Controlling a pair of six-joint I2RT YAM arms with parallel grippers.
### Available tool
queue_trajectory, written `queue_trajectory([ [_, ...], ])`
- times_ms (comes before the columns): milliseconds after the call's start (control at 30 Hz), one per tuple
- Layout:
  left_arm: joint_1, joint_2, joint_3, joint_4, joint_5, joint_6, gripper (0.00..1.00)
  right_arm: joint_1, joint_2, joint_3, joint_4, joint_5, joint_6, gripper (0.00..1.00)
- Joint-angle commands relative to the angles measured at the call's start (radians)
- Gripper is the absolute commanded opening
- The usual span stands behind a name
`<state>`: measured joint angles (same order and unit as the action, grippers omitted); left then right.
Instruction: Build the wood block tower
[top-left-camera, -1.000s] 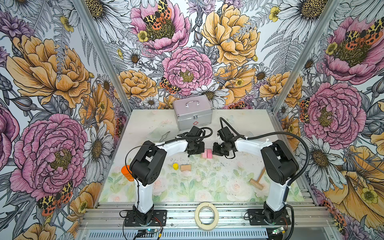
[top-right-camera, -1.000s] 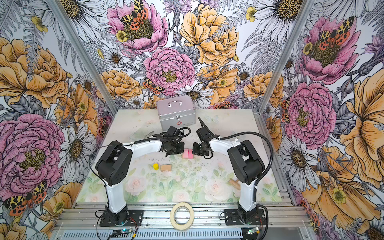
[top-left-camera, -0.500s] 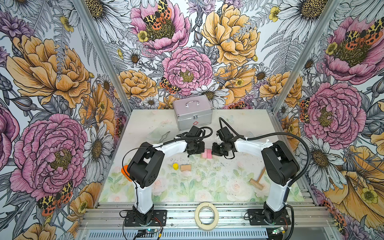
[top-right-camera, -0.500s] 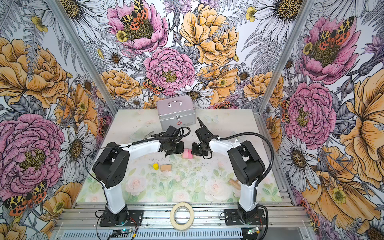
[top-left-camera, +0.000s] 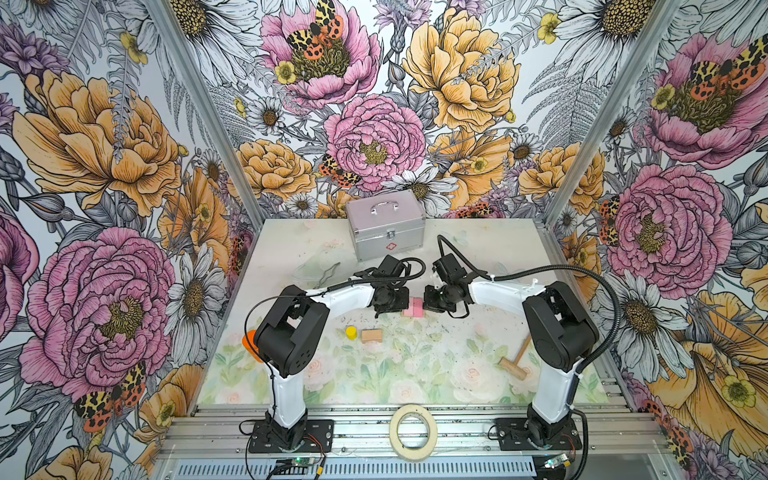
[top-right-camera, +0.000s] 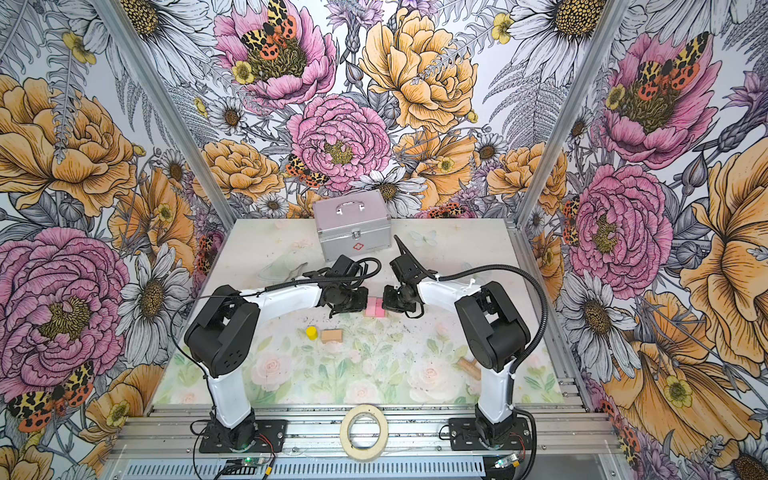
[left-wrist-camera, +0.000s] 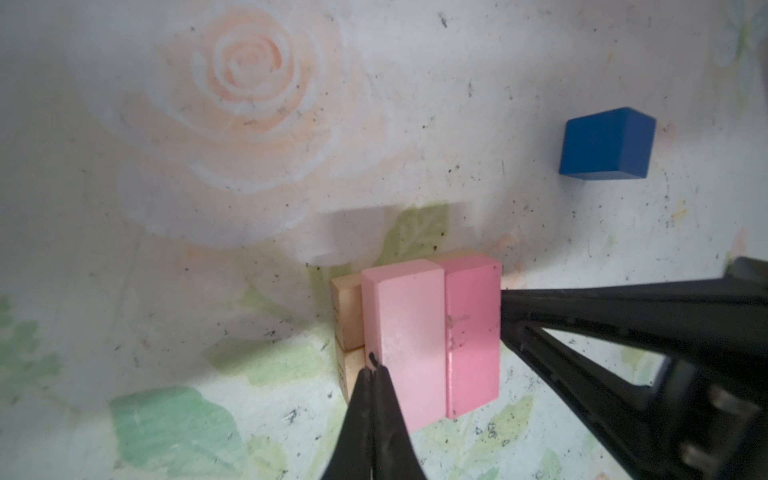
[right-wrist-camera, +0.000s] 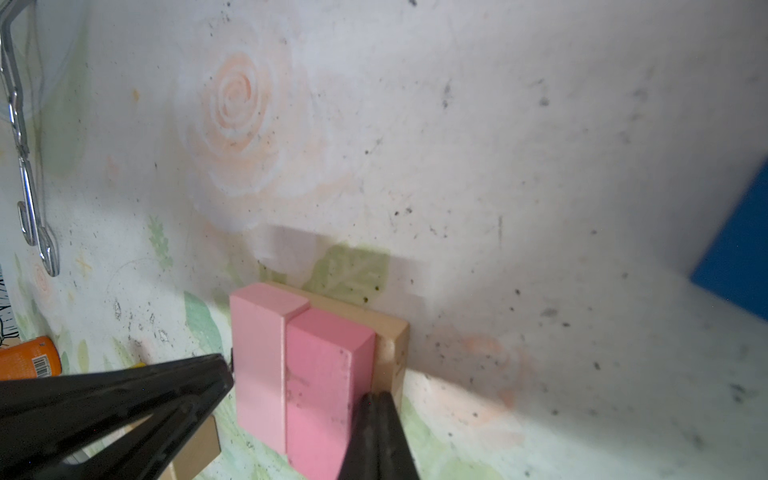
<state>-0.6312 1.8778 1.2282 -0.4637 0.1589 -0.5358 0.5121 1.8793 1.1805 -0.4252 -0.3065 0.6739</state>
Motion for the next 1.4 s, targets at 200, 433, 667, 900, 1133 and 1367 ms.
queue_trajectory([
  [200,-0.004,-0.047,-0.004,0.001,-0.019,-0.009,0.00,-0.002,-0.041,0.001,0.011,0.027,0.010,0.00],
  [433,0.009,-0.124,-0.008,-0.021,-0.048,0.000,0.00,0.001,-0.092,0.006,-0.012,0.055,0.008,0.00],
  [667,0.053,-0.265,-0.062,-0.034,-0.091,0.016,0.00,0.078,-0.149,0.089,-0.140,0.133,-0.048,0.00],
  [900,0.136,-0.481,-0.186,-0.052,-0.162,0.016,0.00,0.193,-0.115,0.230,-0.279,0.113,-0.186,0.23],
  [1133,0.199,-0.731,-0.297,-0.082,-0.259,-0.002,0.01,0.328,0.054,0.471,-0.516,0.088,-0.368,0.59],
  [1367,0.224,-0.941,-0.367,-0.109,-0.328,-0.013,0.10,0.420,0.207,0.653,-0.655,0.121,-0.418,0.69],
])
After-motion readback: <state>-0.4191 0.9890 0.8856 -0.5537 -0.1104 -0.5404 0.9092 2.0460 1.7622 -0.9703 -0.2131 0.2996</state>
